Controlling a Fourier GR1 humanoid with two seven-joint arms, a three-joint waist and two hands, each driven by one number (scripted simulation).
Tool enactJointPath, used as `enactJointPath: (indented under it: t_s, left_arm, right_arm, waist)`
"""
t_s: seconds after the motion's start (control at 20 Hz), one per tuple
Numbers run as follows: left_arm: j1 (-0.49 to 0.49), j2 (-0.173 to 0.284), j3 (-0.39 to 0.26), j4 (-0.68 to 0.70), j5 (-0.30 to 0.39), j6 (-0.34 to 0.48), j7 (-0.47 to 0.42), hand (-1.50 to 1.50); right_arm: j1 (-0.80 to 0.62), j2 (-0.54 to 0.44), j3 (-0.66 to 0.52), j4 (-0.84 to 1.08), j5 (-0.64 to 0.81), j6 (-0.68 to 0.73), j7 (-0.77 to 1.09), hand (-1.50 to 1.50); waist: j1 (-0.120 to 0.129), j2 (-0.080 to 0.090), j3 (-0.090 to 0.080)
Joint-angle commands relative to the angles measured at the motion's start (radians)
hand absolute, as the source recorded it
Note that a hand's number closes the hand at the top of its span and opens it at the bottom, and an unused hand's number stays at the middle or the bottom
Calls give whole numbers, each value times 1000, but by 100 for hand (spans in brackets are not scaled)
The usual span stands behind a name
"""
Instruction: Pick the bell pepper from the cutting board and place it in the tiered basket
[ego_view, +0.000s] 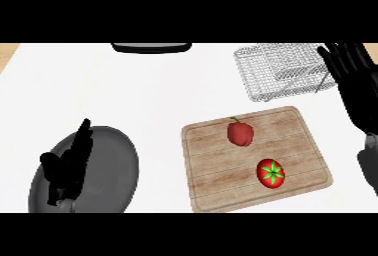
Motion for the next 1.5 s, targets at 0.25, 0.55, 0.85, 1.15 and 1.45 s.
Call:
enactJointPath:
  t_s: [0.25,0.55,0.85,1.15,1.45]
  left_arm:
    - [-118,179,52,-18,-169,23,-40,0]
    - [-84,190,72,-11,-136,5,-23,0]
    - [-129,184,56,10,-143,-18,-15,0]
    - [-158,209,65,-12,-135,-43,9,0]
    - [-164,176,27,-11,-149,-44,10,0]
  right_arm:
    - [118,171,38,-46,321,-485,-18,150]
    - [355,206,-48,59,520,-838,41,-150]
    - [505,245,163,-57,817,-922,225,-150]
    - [581,144,260,-61,940,-657,475,-150]
    - [468,121,270,-157,1108,-453,841,-150]
  waist:
    - [-26,-39,7]
    - [-86,-42,1]
    - [-44,-34,-5]
    - [-12,-27,-10]
    - [12,-28,-8]
